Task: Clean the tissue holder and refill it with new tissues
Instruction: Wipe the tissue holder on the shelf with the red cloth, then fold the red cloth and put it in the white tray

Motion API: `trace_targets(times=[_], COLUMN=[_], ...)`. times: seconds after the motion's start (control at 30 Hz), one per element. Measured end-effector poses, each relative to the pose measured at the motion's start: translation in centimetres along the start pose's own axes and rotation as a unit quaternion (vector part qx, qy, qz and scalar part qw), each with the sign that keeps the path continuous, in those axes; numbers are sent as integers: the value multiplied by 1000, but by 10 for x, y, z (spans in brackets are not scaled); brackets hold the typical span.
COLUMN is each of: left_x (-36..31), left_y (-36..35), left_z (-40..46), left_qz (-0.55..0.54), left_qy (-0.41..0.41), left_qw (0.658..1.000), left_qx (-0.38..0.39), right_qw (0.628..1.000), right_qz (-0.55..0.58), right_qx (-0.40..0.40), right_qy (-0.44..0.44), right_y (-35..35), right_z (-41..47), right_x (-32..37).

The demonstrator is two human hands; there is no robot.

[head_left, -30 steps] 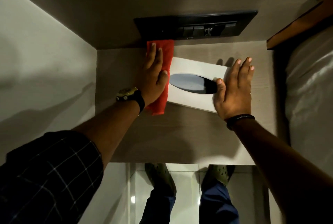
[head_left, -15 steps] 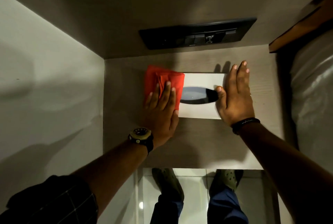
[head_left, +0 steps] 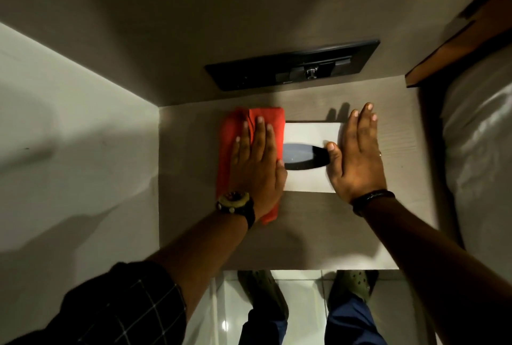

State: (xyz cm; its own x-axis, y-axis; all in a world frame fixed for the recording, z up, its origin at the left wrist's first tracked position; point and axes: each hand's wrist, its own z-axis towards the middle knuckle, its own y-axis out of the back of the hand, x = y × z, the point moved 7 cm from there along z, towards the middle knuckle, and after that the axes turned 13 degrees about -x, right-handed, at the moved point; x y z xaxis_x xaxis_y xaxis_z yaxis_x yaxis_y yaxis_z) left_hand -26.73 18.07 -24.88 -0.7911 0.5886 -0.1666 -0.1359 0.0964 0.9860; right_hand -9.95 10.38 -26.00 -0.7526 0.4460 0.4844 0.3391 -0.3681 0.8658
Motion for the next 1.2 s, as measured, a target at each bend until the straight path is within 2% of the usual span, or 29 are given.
trace_targets(times=[0.1,0.27,0.33,0.4,0.43,0.5,0.57,0.67,0.77,0.87,0.97,1.07,1.2], left_x=[-20,-15,17,58,75,92,96,98,100,99,86,66,27], left_y=[-5,14,33,41,37,22,13,11,12,14,19,34,63], left_z=[-24,-22,-15,-14,-16,-24,-31,-36,-39,-40,-40,-40,-36], left_qz=[-28,-120,-151,-184,-206,-243,-278,-299,-285,-272,-277,-373,-487], left_qy=[-33,-21,79,234,300,377,416,441,436,428,424,425,405], left_qw=[999,992,985,954,931,892,863,845,853,860,860,822,767], left_qx=[11,23,-19,-38,-20,42,65,46,44,49,61,58,101], right_qw=[1000,995,990,991,995,998,998,983,972,972,952,931,898], right_qz=[-3,-71,-103,-102,-85,-50,-39,-17,-20,34,176,273,357], right_qx=[9,58,77,57,29,-10,45,102,126,96,52,21,-24], right_qy=[-2,-29,-49,-61,-50,-21,-32,-151,-195,-211,-244,-240,-255], right_y=[-1,-1,5,17,25,30,21,7,-1,0,14,36,80], right_z=[0,-2,0,2,3,0,-7,-21,-26,-28,-37,-43,-41], right_x=[-3,-1,-1,7,21,51,74,77,79,88,97,102,84])
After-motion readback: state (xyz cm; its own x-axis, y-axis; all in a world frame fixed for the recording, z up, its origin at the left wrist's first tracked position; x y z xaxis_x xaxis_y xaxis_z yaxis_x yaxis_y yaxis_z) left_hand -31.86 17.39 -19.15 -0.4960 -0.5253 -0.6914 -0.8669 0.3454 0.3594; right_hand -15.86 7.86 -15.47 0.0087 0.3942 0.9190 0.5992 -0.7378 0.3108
